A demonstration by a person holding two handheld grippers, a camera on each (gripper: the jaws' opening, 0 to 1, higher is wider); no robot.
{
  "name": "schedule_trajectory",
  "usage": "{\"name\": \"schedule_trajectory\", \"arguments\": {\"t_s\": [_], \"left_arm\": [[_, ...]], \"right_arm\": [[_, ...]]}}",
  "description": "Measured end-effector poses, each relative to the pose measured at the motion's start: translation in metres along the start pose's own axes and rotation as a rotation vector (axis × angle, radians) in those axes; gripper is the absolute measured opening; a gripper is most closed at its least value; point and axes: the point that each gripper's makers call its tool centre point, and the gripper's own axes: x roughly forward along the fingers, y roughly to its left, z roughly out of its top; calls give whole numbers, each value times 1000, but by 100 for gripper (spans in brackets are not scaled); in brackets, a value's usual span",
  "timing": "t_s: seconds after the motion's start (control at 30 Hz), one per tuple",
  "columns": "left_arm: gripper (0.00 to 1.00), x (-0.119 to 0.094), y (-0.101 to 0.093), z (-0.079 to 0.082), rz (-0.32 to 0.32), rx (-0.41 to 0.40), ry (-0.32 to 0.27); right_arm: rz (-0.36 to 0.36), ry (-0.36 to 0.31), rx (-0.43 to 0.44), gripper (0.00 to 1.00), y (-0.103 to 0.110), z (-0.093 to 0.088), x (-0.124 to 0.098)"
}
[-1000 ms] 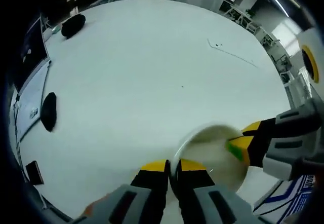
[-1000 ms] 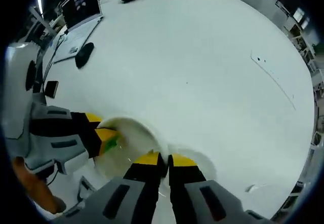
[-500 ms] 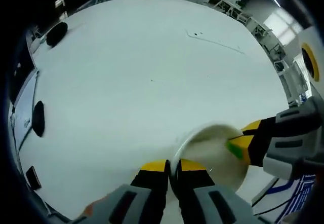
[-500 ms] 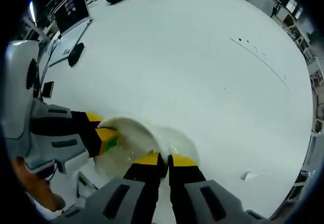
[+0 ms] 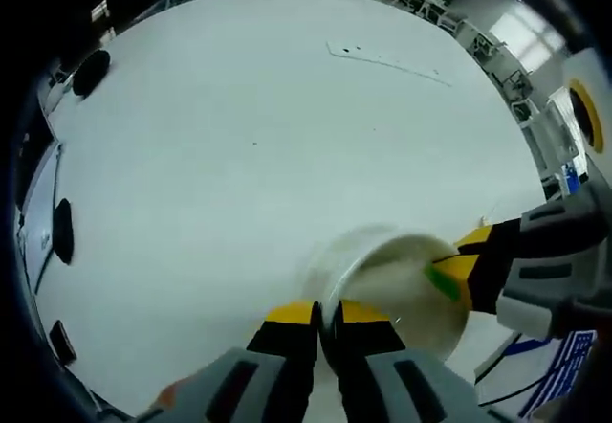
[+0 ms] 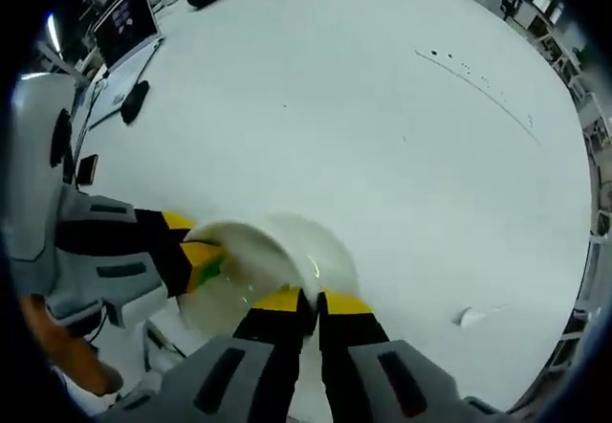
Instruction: Tidy tabletop coffee trays, cups and spoons，present forward
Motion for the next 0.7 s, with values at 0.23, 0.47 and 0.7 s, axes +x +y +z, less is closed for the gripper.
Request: {"name": "schedule_trajectory", "arguments": {"t_s": [0.23, 0.47, 0.7], "left_arm": [[9, 6, -1, -2, 5, 12, 17], [9, 12, -6, -9, 9, 26, 34], [9, 19, -6, -8, 20, 39, 46]], "right_arm": [[12, 5, 8, 7, -7, 6, 9], [15, 18, 18, 7, -12, -1, 16], [30, 24, 29, 7, -15, 1, 24]]}}
